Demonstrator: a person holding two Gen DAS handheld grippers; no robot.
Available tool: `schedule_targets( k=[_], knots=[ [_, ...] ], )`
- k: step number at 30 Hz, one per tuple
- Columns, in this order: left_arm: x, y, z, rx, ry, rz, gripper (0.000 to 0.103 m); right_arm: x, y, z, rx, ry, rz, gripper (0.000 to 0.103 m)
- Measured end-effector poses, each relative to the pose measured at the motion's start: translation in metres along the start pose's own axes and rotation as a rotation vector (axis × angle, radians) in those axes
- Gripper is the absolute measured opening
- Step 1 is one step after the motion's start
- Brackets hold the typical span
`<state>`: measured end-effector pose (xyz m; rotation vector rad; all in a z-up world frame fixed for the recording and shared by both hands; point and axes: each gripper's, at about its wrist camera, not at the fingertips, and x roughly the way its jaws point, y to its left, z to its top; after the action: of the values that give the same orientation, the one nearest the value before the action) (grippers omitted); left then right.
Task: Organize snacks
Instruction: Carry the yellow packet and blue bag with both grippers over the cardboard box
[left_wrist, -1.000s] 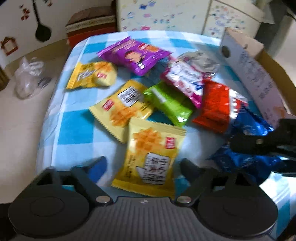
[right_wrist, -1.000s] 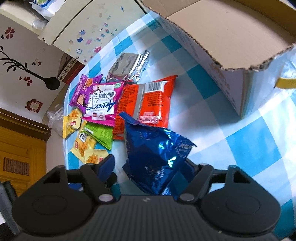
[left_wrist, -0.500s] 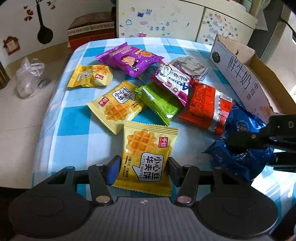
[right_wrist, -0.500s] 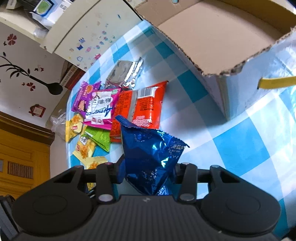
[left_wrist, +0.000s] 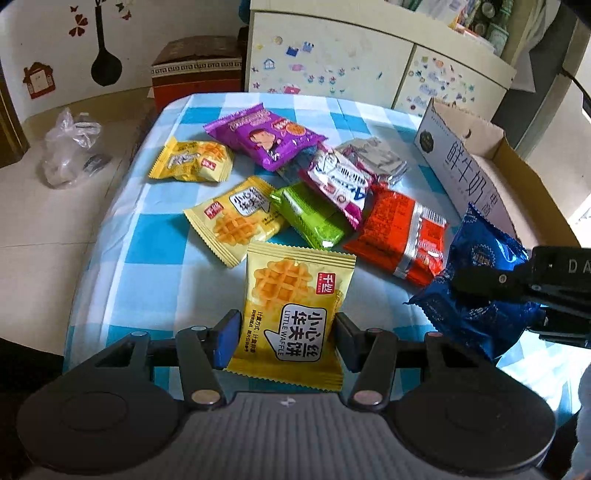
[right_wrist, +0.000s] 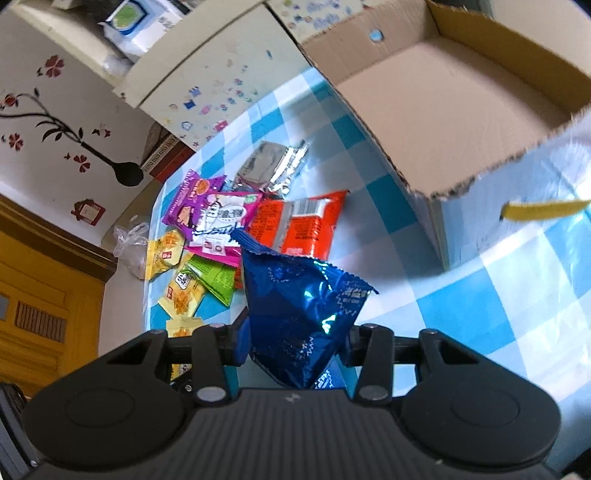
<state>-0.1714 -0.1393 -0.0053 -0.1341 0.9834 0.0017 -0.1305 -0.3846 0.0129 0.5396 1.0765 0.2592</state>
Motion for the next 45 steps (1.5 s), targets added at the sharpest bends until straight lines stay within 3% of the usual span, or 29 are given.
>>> schedule_targets(
  k=[8, 26, 45],
  knots=[
    [-0.015, -0.009, 0.010, -0.007, -0.031, -0.007, 0.059, -0.015, 0.008, 0.006, -0.061, -0.061, -0.015, 0.045],
    [-0.039, -0.056, 0.035, 0.031, -0.101, -0.078, 0.059, -0.063, 0.001, 0.023, -0.067, -0.204, -0.018, 0.045],
    [-0.043, -0.124, 0.073, 0.074, -0.137, -0.201, 0.059, -0.129, -0.066, 0.057, 0.090, -0.409, -0.054, 0.045]
  ],
)
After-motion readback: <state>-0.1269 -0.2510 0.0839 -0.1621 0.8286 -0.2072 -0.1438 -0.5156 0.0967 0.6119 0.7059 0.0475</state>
